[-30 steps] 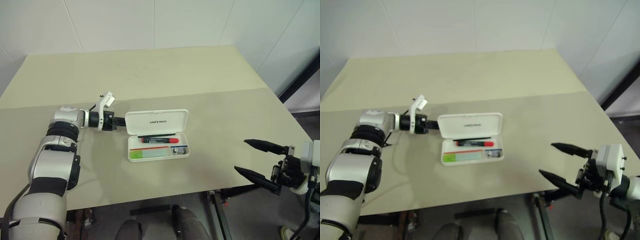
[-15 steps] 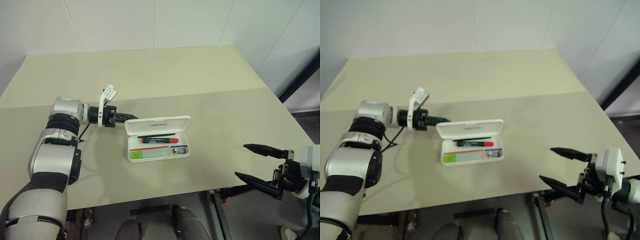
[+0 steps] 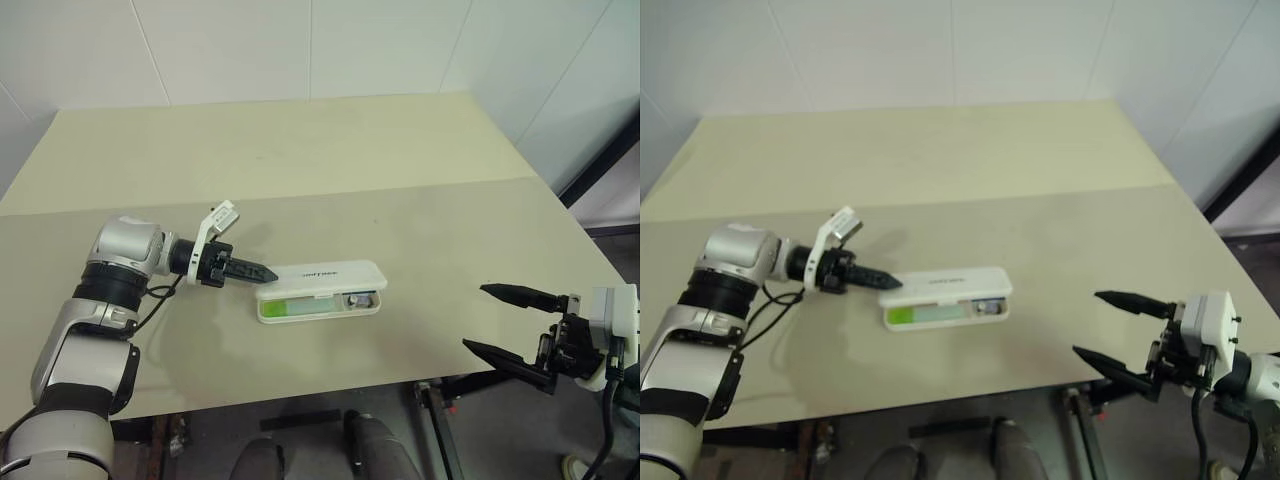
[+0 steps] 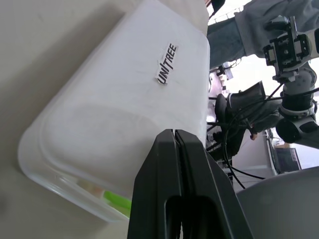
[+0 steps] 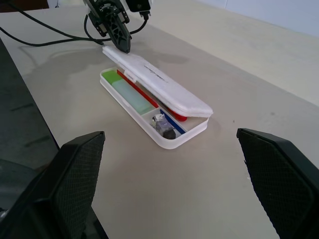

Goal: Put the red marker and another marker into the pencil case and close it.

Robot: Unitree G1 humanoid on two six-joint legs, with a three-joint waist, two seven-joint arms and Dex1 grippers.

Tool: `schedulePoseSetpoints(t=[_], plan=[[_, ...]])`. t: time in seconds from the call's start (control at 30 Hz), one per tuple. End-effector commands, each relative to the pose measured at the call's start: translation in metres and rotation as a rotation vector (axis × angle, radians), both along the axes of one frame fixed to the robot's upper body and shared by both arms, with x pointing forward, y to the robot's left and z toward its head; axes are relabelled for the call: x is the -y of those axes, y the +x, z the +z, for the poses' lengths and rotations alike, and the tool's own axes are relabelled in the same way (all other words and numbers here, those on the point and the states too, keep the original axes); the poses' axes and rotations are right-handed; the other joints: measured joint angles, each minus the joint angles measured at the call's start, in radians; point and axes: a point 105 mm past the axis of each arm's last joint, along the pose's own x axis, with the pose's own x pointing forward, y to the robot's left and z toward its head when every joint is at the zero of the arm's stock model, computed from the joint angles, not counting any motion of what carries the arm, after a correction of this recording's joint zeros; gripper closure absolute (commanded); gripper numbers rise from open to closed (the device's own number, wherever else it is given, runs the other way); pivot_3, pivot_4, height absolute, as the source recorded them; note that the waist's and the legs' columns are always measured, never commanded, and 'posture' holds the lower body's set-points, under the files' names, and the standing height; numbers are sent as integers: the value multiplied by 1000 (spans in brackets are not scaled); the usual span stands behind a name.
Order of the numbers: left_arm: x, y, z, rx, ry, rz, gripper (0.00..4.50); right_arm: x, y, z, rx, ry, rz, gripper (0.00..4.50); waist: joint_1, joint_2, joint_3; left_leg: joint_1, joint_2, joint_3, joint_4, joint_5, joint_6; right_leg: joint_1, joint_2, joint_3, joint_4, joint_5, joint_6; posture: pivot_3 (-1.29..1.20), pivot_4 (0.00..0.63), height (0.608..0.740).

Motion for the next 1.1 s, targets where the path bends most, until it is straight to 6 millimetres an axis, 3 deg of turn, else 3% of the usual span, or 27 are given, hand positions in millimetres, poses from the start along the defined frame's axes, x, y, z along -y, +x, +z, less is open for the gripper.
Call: schedulePoseSetpoints(t=[0.03, 0.5, 0.63, 0.93, 1.0, 1.1], plan=[[4, -1, 1, 19, 11, -17, 4457, -2, 0, 6, 38, -9, 6, 0, 0, 0, 0, 0, 0, 0, 0, 0, 0, 0, 0, 0, 0, 0, 0, 0, 150, 740], [12, 2, -25, 64, 139, -56, 4457, -2, -2, 5, 39, -2, -9, 0, 0, 0, 0, 0, 0, 0, 0, 0, 0, 0, 0, 0, 0, 0, 0, 0, 150, 740], [11, 2, -41, 77, 226, -71, 4457, -2, -2, 5, 39, 0, -15, 0, 2, 0, 0, 0, -1, 0, 0, 0, 0, 2, 0, 1, 0, 0, 0, 0, 150, 740], [7, -3, -63, 84, 337, -116, 4457, -2, 0, 4, 41, 3, -21, 0, -1, 3, -2, 12, -1, 0, 0, -1, 1, 17, 0, 1, -4, -5, -2, 0, 150, 740], [5, -3, -67, 97, 369, -128, 4457, -2, 0, 4, 40, 2, -22, 0, -2, 3, -3, 14, -1, 1, 0, -1, 1, 20, -1, 2, -5, -13, -14, 0, 150, 740], [3, -5, -73, 113, 407, -148, 4457, -3, 1, 4, 41, 3, -20, 0, -3, 6, -8, 16, -1, 2, 0, -1, 1, 21, -1, 3, -5, -14, -13, 0, 150, 740]])
